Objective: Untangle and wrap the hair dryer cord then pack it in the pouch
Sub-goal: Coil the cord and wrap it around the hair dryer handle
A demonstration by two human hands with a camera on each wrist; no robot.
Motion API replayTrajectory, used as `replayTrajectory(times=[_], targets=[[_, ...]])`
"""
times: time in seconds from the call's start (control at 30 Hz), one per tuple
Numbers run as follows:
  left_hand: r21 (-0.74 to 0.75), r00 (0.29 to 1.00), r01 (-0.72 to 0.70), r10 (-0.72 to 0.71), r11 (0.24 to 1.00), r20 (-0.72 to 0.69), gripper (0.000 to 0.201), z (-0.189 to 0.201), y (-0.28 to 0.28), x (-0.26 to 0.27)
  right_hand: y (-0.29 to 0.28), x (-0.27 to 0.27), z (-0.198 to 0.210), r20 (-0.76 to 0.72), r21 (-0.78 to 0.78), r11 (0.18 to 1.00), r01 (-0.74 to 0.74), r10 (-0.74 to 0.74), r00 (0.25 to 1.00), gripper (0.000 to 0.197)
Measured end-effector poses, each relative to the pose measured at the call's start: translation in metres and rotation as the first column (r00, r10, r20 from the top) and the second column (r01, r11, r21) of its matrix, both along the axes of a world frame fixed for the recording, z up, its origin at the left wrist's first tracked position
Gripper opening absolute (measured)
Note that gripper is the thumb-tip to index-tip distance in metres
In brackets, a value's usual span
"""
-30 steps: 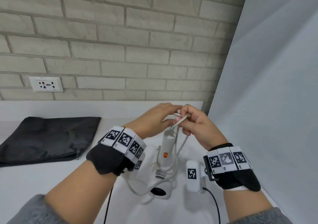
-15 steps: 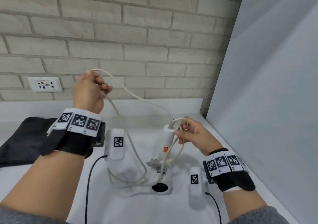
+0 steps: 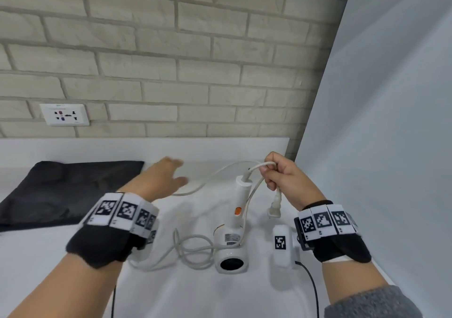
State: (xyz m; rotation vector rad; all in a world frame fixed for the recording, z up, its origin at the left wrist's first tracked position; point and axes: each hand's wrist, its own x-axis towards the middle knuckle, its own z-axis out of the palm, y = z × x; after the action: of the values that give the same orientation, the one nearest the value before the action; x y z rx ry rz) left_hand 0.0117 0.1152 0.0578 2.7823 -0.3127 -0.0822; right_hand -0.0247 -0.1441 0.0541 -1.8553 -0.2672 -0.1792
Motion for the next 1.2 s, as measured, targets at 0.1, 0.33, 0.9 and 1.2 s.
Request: replayTrajectory(times=[0.1, 0.33, 0.9, 1.2], targets=[[-0.229, 0.907, 0.362, -0.285, 0.904, 0.309, 0.051, 0.011, -0.045, -0.002, 0.009, -0.002, 0.003, -0.007, -0.016, 0.997, -0.074, 0.074, 0.997, 0.028], [-0.311, 0.865, 0.477, -0.376, 0.822, 0.334, 0.021, 0.015, -0.080, 0.012, 0.003, -0.007, 0.000, -0.011, 0.008, 0.998, -0.065, 0.065, 0.998, 0.017], [-0.407, 0.975, -0.184, 0.112, 0.895, -0.194, 0.024, -0.034, -0.003, 0.001, 0.011, 0.017, 0.040, -0.041, -0.159, 0.964, 0.212, -0.221, 0.974, 0.027], [0.138, 0.880, 0.293, -0.210, 0.946, -0.427, 0.073, -0.077, -0.029, -0.035, 0.036, 0.039, 0.083, -0.009, 0.033, 0.963, 0.269, -0.269, 0.963, 0.021]])
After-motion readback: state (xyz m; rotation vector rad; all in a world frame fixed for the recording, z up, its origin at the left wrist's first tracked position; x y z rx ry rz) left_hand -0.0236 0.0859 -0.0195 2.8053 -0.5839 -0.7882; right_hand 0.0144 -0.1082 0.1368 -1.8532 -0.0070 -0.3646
